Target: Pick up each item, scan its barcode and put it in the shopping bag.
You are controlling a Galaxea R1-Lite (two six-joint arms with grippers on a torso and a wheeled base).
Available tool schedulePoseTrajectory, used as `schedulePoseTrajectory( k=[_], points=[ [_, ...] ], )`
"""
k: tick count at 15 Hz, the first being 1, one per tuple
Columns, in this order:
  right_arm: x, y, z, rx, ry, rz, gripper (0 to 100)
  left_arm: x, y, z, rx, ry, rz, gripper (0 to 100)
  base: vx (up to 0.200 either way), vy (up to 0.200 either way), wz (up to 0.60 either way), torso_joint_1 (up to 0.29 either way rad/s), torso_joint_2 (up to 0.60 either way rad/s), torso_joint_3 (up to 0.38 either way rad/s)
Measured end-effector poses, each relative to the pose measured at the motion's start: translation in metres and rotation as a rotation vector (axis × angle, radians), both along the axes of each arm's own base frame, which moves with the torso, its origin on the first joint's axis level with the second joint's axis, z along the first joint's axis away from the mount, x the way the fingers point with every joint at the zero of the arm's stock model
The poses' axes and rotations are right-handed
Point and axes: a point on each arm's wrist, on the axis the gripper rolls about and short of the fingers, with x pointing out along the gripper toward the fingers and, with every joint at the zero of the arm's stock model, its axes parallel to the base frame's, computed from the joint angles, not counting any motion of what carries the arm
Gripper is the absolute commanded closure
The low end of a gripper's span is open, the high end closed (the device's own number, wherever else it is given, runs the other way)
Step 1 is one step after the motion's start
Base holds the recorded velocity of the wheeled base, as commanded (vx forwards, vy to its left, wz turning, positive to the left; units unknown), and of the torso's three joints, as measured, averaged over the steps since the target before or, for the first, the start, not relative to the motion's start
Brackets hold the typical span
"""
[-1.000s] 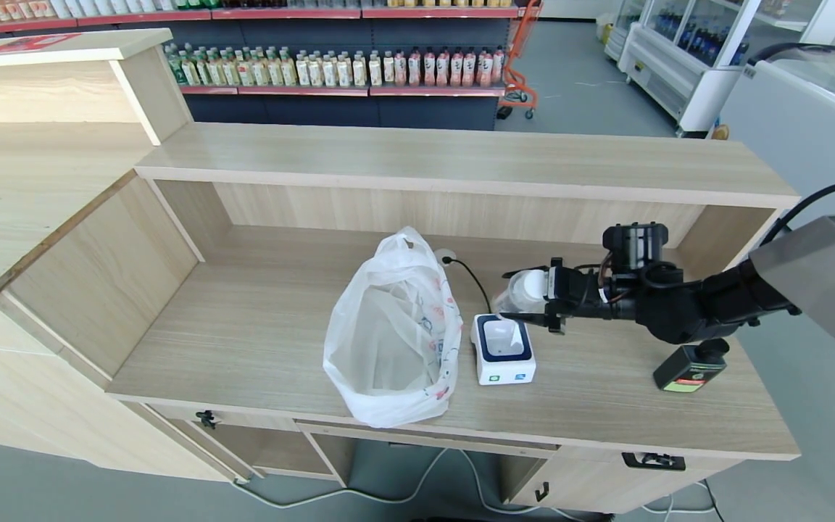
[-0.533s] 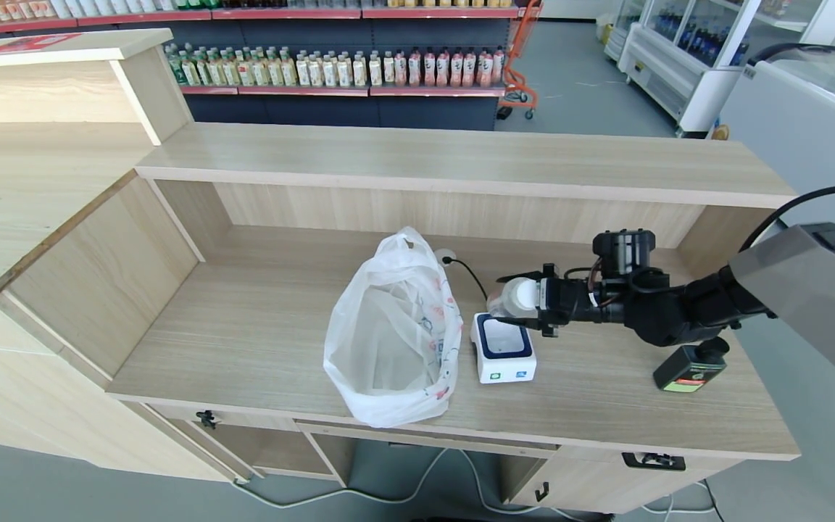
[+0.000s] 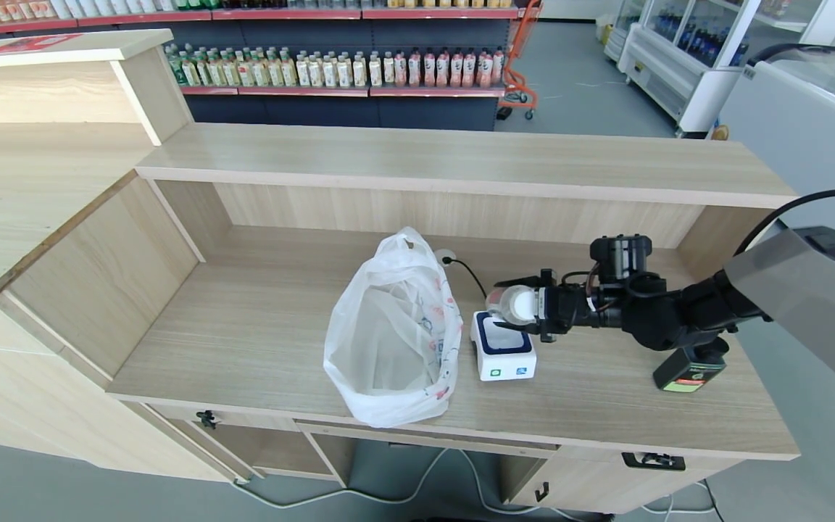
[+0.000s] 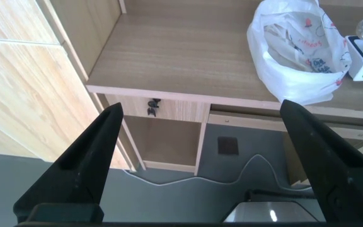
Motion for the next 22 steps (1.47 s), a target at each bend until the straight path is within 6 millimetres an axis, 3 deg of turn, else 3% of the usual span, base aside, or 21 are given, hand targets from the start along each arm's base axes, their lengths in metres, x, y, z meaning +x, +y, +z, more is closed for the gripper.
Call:
schedulePoseTrajectory(
  k=[17,20,22],
  points=[
    [-0.006,-0.006,0.0,0.005,0.026,-0.004,100,0.0,0.0,0.0,0.0,0.0,0.0,0,0.0,0.0,0.0,0.0,0.0,0.0],
    [-0.006,-0.018,0.018,0.069,0.09,-0.06,100,0.0,0.0,0.0,0.0,0.0,0.0,0,0.0,0.0,0.0,0.0,0.0,0.0],
    [-0.01,-0.026,0.048,0.175,0.155,-0.113,100,0.0,0.0,0.0,-0.001,0.0,0.0,0,0.0,0.0,0.0,0.0,0.0,0.0]
  ],
)
